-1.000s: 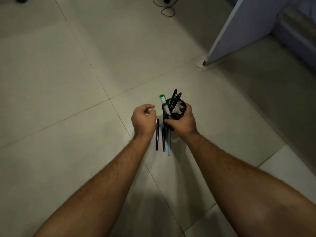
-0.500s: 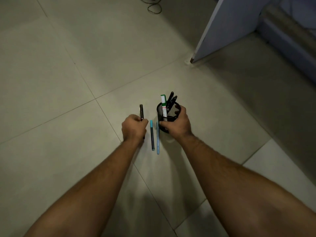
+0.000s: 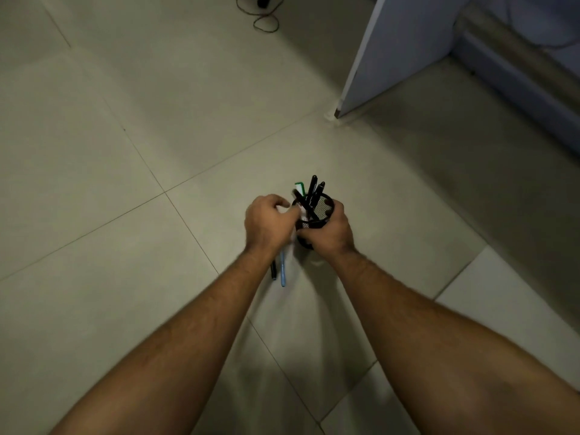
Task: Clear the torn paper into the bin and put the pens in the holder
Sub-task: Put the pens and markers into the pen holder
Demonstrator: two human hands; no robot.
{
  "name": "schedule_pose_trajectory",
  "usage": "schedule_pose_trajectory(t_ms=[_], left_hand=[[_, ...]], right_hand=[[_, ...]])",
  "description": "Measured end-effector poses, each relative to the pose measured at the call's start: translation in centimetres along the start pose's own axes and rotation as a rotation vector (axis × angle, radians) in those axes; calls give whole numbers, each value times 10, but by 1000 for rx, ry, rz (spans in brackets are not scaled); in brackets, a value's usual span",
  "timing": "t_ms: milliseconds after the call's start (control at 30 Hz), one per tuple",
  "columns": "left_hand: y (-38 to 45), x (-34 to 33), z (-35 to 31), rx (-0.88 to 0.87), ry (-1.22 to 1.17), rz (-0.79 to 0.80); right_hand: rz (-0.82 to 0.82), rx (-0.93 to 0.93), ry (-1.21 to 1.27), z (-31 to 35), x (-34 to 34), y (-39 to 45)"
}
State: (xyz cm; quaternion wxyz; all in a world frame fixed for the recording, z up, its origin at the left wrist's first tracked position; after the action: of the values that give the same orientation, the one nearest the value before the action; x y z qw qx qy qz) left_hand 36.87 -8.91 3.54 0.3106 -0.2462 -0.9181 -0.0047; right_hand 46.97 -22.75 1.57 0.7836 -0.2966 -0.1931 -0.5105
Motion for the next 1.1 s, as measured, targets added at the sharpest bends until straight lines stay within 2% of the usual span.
schedule_pose_trajectory(t_ms=[67, 133, 267, 367, 600, 800, 1000, 1100], left_hand=[[-9, 1, 25, 90, 31, -7], [-23, -13, 49, 149, 191, 103], [-42, -49, 58, 45, 585, 274], [-38, -56, 58, 22, 698, 302], [-30, -39, 64, 67, 685, 236], [-29, -23, 77, 214, 613, 205], [-19, -8, 81, 226, 652, 195], [-12, 7, 83, 257, 542, 147]], right_hand=[[-21, -5, 17, -3, 6, 1], [-19, 3, 24, -6, 9, 0], [-8, -2, 54, -11, 11, -1], [-2, 16, 54, -9, 7, 0], [4, -5, 60, -3, 6, -5], [22, -5, 49, -2, -3, -9], [65, 7, 54, 7, -15, -13], [79, 11, 33, 8, -17, -15]])
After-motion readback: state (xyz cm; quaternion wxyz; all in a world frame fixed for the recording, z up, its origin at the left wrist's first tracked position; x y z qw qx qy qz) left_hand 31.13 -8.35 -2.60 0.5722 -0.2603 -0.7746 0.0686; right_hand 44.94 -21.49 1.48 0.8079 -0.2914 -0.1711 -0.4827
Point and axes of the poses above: each hand's wrist, its own y-axis towards the middle knuckle, its own x-axis out of the back of the hand, z = x × y, the point moved 7 cm from there along y, towards the middle knuckle, and after that the axes turned 6 degrees about -z, right-handed, at the moved point
